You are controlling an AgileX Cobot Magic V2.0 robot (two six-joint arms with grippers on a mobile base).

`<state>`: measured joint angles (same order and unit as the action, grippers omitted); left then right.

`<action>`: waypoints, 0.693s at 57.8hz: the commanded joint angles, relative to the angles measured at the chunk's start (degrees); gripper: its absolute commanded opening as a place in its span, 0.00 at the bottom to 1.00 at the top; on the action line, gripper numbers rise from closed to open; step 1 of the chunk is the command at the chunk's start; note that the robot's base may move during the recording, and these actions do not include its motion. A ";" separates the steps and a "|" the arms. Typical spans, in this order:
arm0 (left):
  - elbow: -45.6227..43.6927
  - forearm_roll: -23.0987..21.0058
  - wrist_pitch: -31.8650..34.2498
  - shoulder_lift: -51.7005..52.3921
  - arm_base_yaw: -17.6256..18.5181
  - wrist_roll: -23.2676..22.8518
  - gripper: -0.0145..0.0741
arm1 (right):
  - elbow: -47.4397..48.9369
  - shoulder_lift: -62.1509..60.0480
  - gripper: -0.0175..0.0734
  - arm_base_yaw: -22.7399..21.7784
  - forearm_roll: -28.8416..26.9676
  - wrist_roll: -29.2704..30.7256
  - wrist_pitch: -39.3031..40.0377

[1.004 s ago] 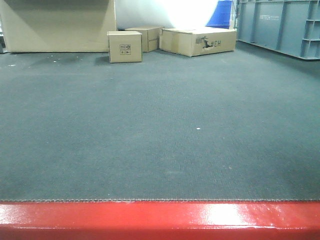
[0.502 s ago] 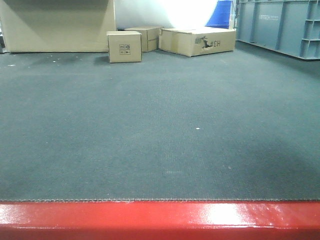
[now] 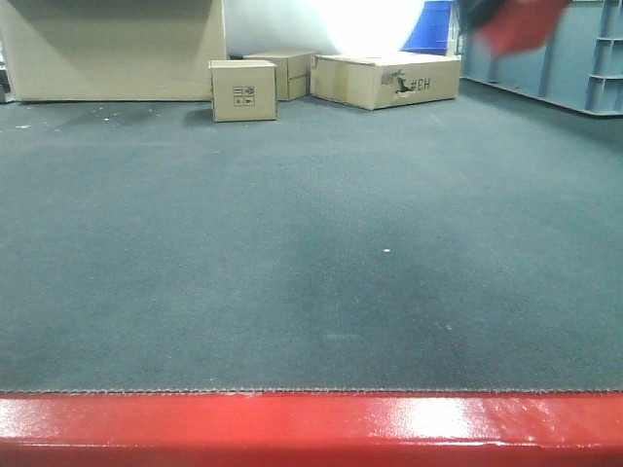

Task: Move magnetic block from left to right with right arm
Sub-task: 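Lower the red cube onto the second table with the right gripper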

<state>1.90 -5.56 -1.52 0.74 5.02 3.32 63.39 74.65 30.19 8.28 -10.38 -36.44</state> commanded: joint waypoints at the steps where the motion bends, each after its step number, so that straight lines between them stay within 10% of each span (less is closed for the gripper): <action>1: 0.38 -0.27 4.77 0.58 0.35 -0.34 0.02 | 4.10 3.48 0.41 0.21 -1.25 0.54 2.63; 40: 0.38 -0.27 4.77 0.58 0.35 -0.34 0.02 | 6.80 22.06 0.41 0.21 -2.03 0.49 2.25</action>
<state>1.90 -5.56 -1.52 0.74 5.02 3.32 68.22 98.95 30.49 6.08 -10.25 -36.69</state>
